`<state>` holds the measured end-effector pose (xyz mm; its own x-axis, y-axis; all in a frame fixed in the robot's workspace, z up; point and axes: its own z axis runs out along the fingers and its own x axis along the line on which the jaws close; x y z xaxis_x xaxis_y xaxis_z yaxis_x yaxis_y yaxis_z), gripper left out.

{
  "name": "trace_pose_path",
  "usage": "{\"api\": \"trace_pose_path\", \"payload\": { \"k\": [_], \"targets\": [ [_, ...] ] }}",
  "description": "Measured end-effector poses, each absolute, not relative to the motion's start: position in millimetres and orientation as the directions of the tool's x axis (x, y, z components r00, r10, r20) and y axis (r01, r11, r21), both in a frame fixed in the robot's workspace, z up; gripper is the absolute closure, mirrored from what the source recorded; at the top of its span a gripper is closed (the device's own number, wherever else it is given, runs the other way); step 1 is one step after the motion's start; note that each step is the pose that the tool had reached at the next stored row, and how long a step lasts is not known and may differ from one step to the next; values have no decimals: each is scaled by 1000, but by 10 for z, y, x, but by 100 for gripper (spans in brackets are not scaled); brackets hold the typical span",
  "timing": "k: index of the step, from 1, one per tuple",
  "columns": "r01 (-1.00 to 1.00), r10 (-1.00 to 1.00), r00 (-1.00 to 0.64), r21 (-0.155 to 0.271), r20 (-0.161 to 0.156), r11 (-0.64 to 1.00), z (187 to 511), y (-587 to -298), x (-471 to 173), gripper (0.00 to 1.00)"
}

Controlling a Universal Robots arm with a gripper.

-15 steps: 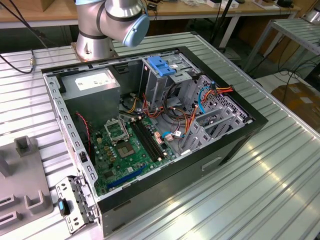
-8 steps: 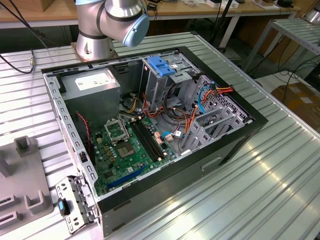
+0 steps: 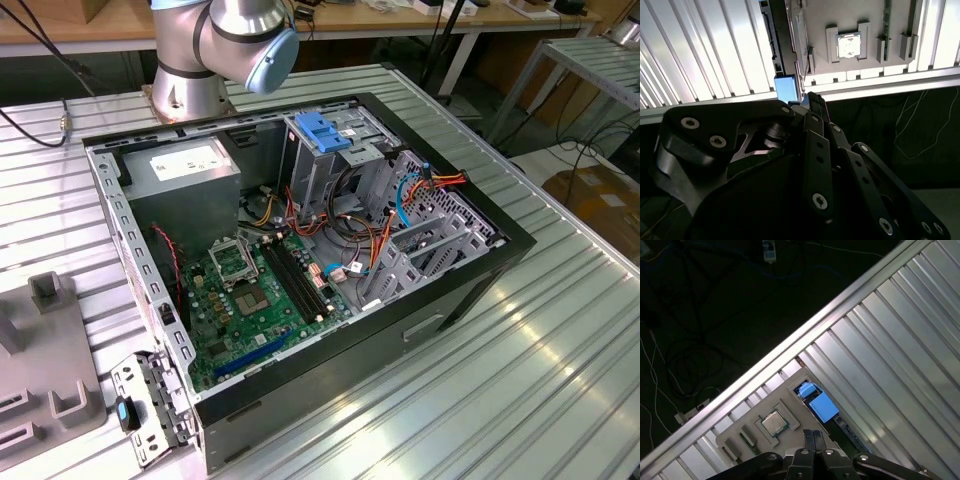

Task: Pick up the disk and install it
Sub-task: 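Pick up the disk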

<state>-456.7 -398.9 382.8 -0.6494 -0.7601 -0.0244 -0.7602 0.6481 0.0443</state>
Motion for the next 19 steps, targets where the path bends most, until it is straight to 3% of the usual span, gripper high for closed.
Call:
{"api": "trace_pose_path", "payload": {
  "k": [19],
  "targets": [
    [-809,-809,-588,44,-24,587,3828,-3989,-4567,89]
  ]
}}
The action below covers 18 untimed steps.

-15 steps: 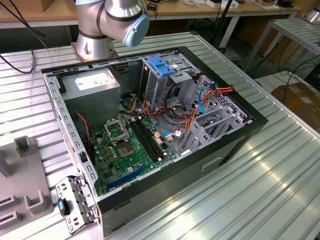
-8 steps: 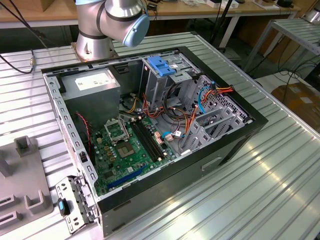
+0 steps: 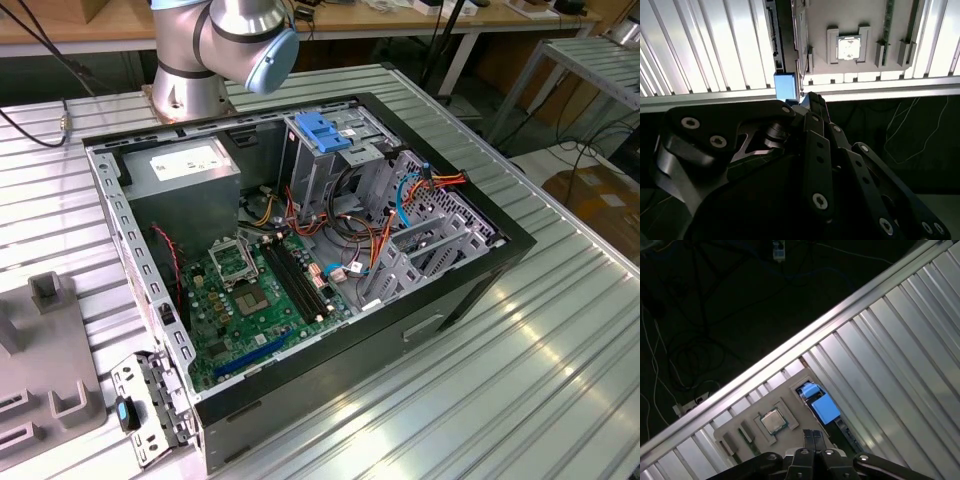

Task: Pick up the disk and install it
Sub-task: 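Pick up the disk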

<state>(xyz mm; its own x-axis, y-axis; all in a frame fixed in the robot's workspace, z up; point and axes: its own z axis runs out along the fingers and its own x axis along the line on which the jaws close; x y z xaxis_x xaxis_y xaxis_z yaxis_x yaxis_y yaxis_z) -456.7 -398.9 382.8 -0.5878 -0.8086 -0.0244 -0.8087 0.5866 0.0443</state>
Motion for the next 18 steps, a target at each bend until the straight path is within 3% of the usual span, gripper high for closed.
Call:
{"api": "trace_pose_path", "payload": {
  "k": [18],
  "targets": [
    [-880,-880,-473,42,-26,472,3828,-3989,-4567,89]
  ]
}}
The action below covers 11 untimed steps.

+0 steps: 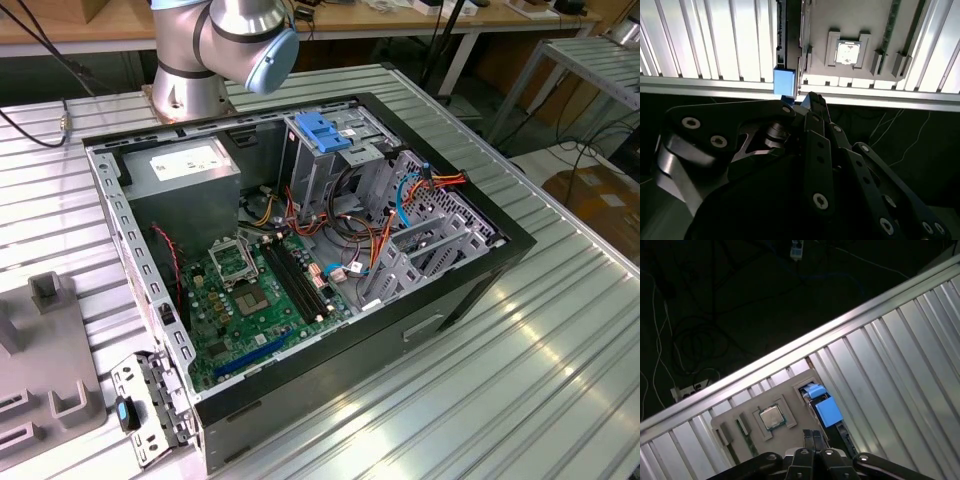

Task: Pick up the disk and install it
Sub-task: 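Pick up the disk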

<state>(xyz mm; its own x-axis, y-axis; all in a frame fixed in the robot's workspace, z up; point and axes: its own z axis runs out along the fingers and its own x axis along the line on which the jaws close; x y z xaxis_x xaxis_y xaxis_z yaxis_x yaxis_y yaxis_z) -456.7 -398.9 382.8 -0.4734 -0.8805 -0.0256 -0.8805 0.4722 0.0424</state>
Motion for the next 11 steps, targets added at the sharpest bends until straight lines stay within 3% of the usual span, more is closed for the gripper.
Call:
{"api": "trace_pose_path", "payload": {
  "k": [11],
  "targets": [
    [-937,-937,-348,42,-26,347,3828,-3990,-4566,89]
  ]
}}
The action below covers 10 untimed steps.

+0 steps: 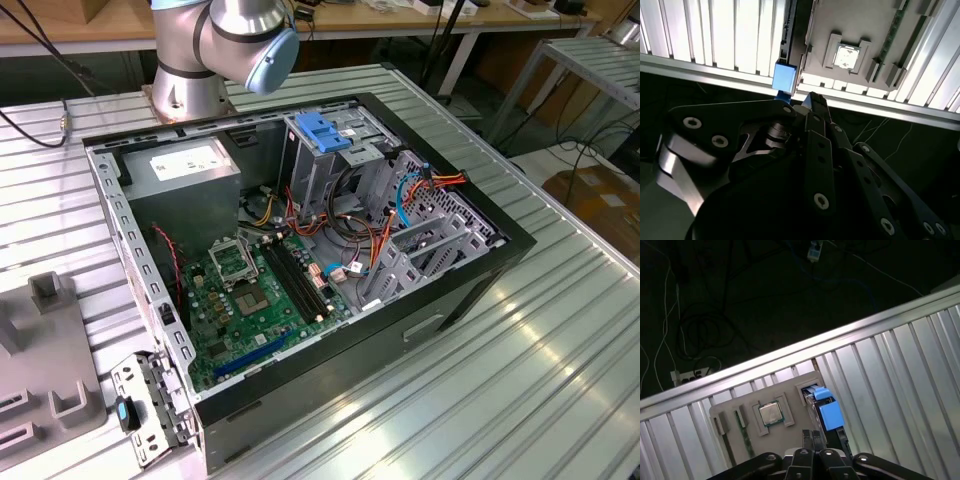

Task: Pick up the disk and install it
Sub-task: 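Pick up the disk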

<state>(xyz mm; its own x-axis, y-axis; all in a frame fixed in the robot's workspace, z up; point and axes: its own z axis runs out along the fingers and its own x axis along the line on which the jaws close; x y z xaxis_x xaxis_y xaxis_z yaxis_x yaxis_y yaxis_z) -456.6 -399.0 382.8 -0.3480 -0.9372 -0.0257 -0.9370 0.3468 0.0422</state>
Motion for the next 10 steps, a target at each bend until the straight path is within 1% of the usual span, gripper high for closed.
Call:
{"api": "trace_pose_path", "payload": {
  "k": [10],
  "targets": [
    [-961,-961,-276,40,-26,275,3827,-3989,-4564,89]
  ]
}}
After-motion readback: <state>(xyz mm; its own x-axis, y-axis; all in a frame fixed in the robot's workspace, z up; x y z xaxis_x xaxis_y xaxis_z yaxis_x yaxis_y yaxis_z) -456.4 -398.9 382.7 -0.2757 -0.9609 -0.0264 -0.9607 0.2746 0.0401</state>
